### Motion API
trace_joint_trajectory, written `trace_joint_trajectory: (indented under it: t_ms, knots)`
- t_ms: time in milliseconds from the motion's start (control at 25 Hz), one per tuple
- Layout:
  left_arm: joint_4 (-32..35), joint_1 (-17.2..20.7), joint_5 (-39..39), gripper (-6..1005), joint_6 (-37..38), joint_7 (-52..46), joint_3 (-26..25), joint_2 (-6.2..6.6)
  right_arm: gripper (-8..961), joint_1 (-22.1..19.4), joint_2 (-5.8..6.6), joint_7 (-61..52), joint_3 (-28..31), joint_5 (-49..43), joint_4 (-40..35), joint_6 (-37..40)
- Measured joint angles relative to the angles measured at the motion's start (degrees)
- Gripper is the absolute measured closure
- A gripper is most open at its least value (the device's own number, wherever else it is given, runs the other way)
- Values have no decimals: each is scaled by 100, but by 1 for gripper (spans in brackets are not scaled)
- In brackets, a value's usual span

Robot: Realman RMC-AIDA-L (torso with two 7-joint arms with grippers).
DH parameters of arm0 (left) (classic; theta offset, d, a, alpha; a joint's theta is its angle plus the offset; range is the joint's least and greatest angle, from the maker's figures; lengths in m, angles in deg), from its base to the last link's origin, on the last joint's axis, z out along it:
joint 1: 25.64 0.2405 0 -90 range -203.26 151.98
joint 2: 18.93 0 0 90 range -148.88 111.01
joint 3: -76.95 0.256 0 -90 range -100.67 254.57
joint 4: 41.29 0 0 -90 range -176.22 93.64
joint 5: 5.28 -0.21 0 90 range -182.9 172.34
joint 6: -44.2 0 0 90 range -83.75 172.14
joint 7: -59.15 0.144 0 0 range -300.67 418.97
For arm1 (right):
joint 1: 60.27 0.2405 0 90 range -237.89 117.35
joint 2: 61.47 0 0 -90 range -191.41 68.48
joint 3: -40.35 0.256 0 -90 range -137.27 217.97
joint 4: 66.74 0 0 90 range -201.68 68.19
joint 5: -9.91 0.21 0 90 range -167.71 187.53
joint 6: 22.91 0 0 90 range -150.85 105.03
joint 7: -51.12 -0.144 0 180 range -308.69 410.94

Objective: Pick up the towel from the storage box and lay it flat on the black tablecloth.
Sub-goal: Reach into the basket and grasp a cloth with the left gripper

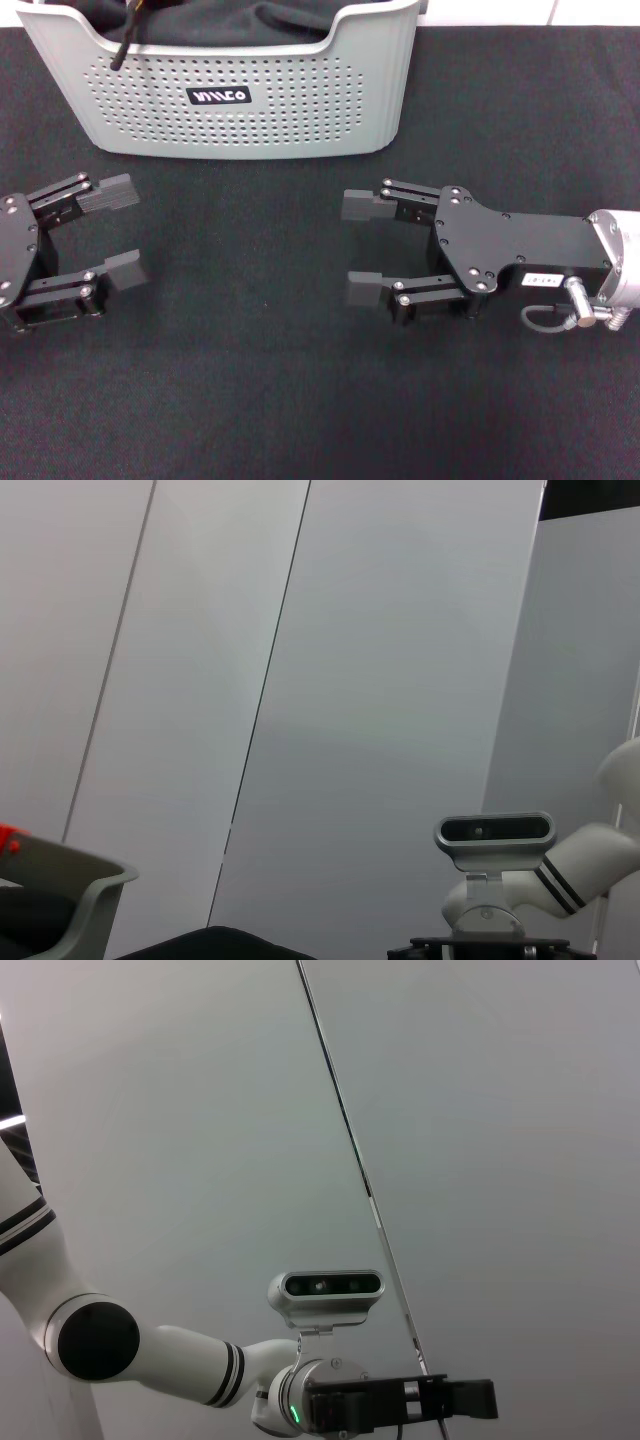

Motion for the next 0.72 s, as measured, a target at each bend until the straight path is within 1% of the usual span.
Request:
trace_joint_trajectory:
  t_ms: [400, 560, 600, 720]
  knots:
    - [-59, -3, -4, 165, -3, 0, 2, 0, 84, -15, -15, 0, 0, -1, 3, -12]
    - [-59, -4, 0, 175, -23, -1, -2, -35, 84, -17, -15, 19, 0, 21, 15, -39]
    - [-59, -6, 13, 177, -36, -13, -40, -44, 84, -18, -14, 36, 4, 25, 19, -44]
    - [-40, -62, 55, 185, -61, -273, -368, -76, 84, -34, -25, 81, 88, 22, 62, -58]
